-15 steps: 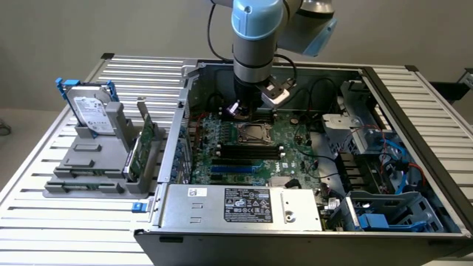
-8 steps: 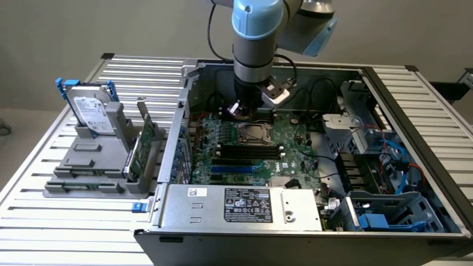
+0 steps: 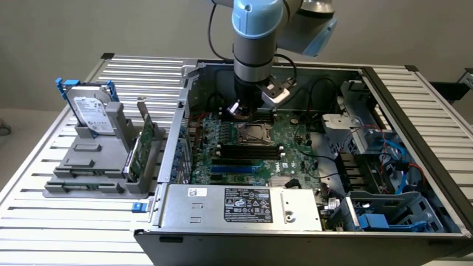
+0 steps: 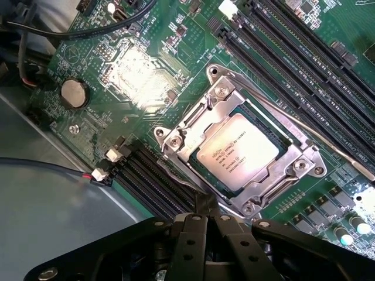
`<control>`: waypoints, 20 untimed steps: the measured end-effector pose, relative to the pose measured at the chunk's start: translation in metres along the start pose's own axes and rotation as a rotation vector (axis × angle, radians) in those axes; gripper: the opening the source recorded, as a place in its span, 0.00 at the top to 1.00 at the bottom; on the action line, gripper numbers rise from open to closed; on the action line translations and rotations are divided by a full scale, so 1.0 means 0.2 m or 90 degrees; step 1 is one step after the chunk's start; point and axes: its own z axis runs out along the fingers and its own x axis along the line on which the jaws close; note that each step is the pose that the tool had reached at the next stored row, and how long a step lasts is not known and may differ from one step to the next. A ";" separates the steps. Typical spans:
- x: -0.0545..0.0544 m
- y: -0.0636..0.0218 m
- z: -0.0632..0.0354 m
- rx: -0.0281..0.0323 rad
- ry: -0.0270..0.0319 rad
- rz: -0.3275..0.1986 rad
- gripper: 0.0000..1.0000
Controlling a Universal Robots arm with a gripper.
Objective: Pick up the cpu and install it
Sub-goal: 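Install the first cpu locking lever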
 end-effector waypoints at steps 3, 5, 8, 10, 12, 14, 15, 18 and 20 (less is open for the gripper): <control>0.00 -0.004 0.001 0.0000 0.0001 0.001 0.89; 0.00 -0.006 0.002 -0.0006 0.0005 0.004 0.89; 0.01 -0.007 0.003 -0.0024 0.0019 0.014 0.89; 0.01 -0.008 0.003 -0.0043 0.0031 0.026 0.89; 0.01 -0.008 0.003 -0.0065 0.0043 0.041 0.89; 0.01 -0.008 0.003 -0.0088 0.0055 0.059 0.89; 0.01 -0.007 0.003 -0.0099 0.0060 0.068 0.89; 0.01 -0.007 0.004 -0.0119 0.0059 0.094 0.89; 0.01 -0.007 0.004 -0.0114 0.0035 0.111 0.89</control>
